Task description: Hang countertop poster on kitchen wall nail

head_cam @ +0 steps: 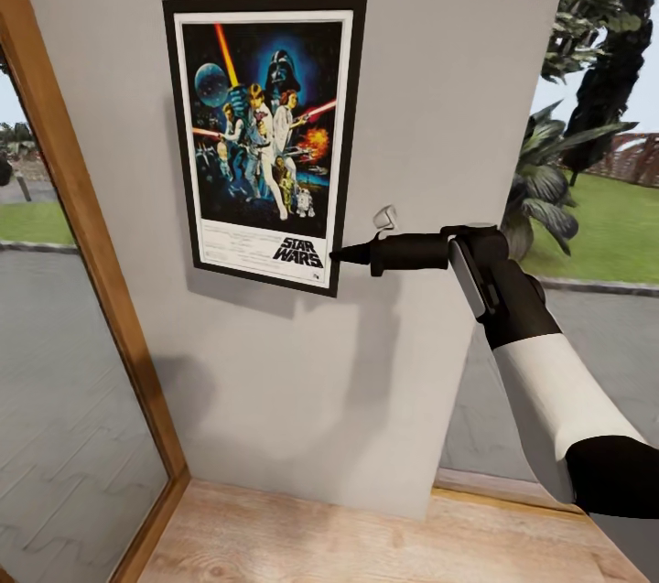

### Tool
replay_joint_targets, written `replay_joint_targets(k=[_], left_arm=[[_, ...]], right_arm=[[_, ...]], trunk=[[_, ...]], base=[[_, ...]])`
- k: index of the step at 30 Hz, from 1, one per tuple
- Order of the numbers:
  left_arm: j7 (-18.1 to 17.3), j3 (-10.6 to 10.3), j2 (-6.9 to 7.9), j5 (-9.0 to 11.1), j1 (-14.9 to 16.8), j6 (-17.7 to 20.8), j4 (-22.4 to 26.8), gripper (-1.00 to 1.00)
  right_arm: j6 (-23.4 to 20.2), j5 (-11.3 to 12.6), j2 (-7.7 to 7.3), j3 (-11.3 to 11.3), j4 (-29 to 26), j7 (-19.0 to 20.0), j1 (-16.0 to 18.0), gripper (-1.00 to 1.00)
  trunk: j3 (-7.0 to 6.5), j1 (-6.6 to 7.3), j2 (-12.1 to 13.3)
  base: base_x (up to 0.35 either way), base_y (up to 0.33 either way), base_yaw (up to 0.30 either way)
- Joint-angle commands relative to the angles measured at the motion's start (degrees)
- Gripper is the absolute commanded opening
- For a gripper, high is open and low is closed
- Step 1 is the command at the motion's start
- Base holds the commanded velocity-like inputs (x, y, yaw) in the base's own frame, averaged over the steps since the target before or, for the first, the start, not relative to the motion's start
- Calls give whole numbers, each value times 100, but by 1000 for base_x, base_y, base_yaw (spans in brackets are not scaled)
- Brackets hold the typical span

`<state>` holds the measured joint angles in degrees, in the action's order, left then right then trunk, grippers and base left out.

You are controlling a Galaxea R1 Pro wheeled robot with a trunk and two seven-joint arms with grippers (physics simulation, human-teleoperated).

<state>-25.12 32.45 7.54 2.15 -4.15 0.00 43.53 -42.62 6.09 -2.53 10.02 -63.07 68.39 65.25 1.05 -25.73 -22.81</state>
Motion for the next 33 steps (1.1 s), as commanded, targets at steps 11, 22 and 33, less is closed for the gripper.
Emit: replay_joint_targets(k=[11, 22, 33], left_arm=[[-28, 7, -1, 22, 2, 0, 6, 100], [-28, 7, 1, 22, 2, 0, 6, 100], [-28, 7, 0, 22, 2, 0, 6, 100]], right_arm=[[-62, 59, -5, 16, -2, -10, 6, -100], [-62, 59, -6, 13, -3, -10, 6, -100], [-62, 59, -2, 9, -3, -10, 6, -100]], trunk=[[11, -5, -11], [11, -5, -11], [11, -5, -11]], base=[[110, 0, 0], [3, 0, 0], [0, 0, 0]])
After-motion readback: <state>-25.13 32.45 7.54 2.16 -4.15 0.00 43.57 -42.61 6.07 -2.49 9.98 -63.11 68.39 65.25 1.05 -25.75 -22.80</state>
